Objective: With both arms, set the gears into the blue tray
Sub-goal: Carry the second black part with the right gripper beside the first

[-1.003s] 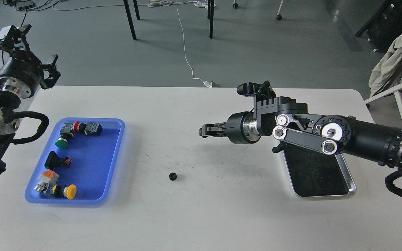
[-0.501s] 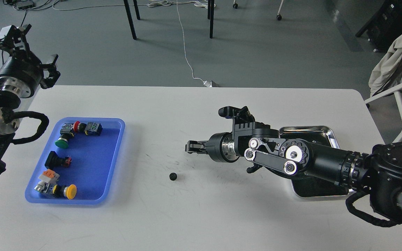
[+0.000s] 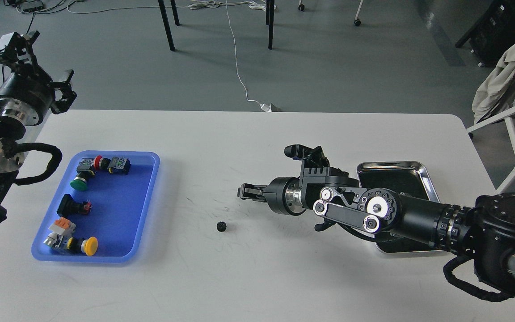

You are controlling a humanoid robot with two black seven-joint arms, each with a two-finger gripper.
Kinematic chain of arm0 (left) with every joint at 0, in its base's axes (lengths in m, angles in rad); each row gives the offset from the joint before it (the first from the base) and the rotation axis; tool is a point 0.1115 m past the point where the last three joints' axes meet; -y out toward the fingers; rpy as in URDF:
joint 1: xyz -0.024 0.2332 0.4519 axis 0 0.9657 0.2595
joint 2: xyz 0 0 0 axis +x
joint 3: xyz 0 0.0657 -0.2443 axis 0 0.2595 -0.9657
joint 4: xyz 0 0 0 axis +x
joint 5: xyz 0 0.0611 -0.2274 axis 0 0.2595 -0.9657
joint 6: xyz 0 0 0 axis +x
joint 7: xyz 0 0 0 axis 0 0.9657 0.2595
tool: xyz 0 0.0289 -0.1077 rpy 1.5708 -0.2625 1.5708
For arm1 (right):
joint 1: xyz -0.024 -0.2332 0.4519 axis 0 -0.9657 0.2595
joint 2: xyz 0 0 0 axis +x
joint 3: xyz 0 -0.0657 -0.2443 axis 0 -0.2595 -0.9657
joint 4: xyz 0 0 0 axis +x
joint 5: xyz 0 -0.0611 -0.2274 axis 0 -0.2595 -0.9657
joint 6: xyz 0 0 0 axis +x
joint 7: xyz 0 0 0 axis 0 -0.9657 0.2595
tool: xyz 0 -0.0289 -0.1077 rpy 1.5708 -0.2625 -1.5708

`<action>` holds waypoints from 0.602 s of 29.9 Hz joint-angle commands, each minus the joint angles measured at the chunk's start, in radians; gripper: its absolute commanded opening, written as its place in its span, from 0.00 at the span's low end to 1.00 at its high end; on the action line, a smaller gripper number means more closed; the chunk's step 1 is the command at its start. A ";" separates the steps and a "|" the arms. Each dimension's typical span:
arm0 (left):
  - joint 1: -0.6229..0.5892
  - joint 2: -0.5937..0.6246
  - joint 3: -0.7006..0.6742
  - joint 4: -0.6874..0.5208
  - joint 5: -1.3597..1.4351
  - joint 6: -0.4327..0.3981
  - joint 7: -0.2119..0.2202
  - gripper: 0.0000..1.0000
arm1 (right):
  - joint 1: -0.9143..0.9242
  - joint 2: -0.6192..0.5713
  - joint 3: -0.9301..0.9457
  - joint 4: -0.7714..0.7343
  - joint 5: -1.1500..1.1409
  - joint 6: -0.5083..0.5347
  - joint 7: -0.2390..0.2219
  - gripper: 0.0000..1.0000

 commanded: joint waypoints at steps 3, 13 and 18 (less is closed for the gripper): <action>0.000 0.003 0.000 0.000 0.000 -0.002 0.000 0.98 | 0.000 0.000 0.002 0.031 0.074 -0.005 0.001 0.38; 0.000 0.003 0.001 0.000 0.000 -0.001 0.001 0.98 | 0.001 0.000 0.023 0.043 0.100 -0.037 0.001 0.92; 0.002 0.003 0.001 0.000 0.000 -0.002 0.001 0.98 | 0.012 0.000 0.163 0.040 0.102 -0.036 0.001 0.94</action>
